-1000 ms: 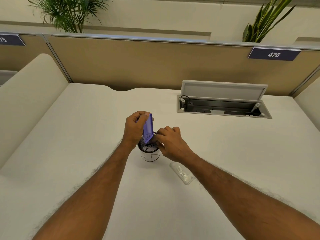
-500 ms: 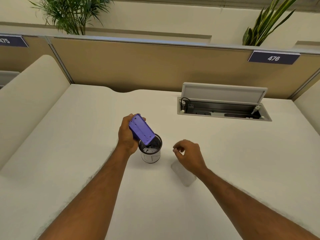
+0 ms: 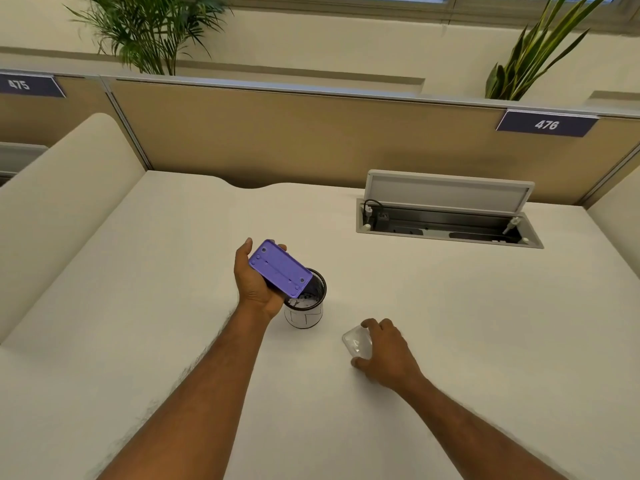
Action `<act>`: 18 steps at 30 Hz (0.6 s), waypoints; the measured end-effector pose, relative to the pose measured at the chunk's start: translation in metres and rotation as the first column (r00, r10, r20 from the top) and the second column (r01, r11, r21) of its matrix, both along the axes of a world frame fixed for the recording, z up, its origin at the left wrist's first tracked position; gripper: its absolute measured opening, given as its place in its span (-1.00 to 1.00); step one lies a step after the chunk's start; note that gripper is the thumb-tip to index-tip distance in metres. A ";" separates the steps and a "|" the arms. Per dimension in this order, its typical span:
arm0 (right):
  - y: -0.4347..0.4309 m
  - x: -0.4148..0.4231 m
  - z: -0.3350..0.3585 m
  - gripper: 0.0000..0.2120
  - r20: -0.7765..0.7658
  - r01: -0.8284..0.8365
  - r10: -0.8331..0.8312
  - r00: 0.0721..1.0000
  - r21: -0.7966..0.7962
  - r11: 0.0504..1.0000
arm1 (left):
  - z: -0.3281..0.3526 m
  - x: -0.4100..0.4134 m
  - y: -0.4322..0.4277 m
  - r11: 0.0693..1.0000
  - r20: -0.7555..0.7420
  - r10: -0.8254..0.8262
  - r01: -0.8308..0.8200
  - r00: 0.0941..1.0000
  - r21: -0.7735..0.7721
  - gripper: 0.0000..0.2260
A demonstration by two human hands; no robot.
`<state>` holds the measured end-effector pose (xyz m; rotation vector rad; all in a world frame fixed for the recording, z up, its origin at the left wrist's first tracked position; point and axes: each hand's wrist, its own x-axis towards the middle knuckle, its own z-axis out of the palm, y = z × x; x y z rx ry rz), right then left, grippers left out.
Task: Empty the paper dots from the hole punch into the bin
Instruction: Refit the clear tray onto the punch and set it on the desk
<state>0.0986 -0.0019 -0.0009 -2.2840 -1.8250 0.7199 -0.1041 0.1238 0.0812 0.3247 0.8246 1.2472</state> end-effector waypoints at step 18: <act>0.032 0.000 0.064 -0.85 -0.758 0.362 -0.198 0.621 0.053 0.931 | 0.000 0.012 -0.010 0.998 0.026 -0.005 0.007 1.000 -0.064 -0.64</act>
